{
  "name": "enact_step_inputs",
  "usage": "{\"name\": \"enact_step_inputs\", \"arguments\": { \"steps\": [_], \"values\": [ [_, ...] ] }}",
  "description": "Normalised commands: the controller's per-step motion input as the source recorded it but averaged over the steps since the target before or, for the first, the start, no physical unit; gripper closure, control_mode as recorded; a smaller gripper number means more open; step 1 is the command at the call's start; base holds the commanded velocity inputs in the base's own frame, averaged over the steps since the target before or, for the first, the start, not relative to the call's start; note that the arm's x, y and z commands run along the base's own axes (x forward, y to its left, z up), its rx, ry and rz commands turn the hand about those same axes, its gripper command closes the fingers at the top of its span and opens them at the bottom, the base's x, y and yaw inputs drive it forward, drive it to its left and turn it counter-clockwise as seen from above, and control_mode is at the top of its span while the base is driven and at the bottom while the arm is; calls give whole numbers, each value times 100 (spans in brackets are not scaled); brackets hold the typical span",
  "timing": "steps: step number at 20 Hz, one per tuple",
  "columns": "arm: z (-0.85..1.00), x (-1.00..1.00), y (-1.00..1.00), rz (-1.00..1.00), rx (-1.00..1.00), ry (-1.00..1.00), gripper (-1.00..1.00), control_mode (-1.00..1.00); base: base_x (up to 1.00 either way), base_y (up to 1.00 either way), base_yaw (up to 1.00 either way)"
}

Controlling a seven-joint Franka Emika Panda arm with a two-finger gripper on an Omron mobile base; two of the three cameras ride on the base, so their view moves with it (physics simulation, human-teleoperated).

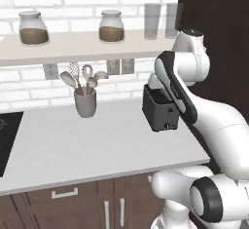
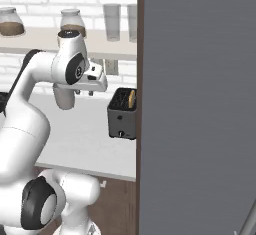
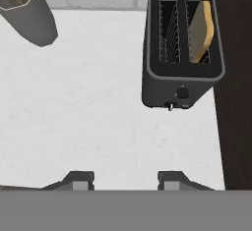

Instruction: Start the toaster. Once the lever pops up, take the bread to the plate on the dining counter.

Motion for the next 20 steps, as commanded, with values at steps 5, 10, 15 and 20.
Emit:
{"name": "enact_step_inputs", "arguments": {
  "steps": [5,10,15,20],
  "values": [
    [-58,-23,-4,-2,-3,-2,-100,-100,0,0,0],
    [-87,6,-57,0,-1,7,-100,-100,0,0,0],
    [-28,40,-57,4,-1,0,-100,-100,0,0,0],
    [-38,46,0,0,0,0,-100,-100,0,0,0]
  ]
}}
